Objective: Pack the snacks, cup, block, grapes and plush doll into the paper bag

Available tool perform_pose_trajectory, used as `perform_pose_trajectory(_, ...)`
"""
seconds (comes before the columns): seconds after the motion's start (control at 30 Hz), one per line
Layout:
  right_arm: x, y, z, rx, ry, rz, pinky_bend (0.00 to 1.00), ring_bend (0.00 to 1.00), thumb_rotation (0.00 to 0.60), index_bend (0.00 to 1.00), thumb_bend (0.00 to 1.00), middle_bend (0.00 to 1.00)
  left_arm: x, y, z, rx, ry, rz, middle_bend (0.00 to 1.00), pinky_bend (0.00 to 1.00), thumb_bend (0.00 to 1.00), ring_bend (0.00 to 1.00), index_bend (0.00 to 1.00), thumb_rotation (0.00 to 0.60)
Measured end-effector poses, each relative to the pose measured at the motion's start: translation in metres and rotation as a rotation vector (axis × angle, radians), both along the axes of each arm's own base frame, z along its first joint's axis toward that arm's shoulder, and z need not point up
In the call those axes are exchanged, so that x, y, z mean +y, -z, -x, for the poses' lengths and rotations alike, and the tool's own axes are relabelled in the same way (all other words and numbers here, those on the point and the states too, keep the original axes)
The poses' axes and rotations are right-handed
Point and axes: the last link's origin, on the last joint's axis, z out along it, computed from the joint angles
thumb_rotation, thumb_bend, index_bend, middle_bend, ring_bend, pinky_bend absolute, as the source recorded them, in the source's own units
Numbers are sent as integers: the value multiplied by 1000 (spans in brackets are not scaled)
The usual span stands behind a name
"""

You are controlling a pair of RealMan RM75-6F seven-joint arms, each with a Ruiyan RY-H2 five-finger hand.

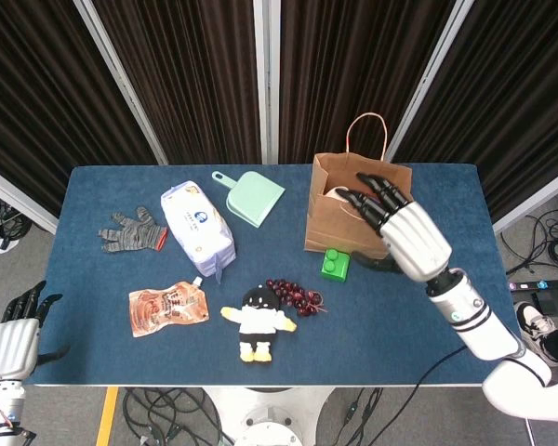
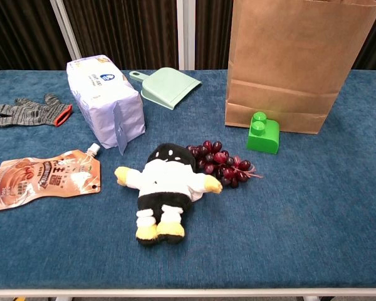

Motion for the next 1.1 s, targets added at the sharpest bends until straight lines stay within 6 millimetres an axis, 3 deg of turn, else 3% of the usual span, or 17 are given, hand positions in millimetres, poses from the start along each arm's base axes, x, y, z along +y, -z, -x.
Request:
perform_pose_trajectory(0.17,34,24,0,41,-91,-154,200,26,600,92,120,234,-2,-2,0,-6,1,-6,156,134,120,111,271,600)
perform_pose_trajectory(0.37,42,50,12,190,-63,-238,205,26,600,92,123,237,-6,-2,0,-12,-3,-7,156,134,120,111,271,600)
perform_pose_trajectory(0.77,6,99,51,541,168,-185,103,5,600,73,181,205,-5,0,3,-18,-9,-3,156,134,120,111,271,600)
perform_pose_trajectory(0.9,-8,122,57,595,224,-203,97,4,600,60,245,204,-5,0,5,-20,-15,-1,156,134,120,111,271,600)
perform_pose_trajectory(1.1,-28,151,55,615,272,-234,88,0,600,59,249,203,-6,1,8,-24,-26,2,156,134,120,111,271,600)
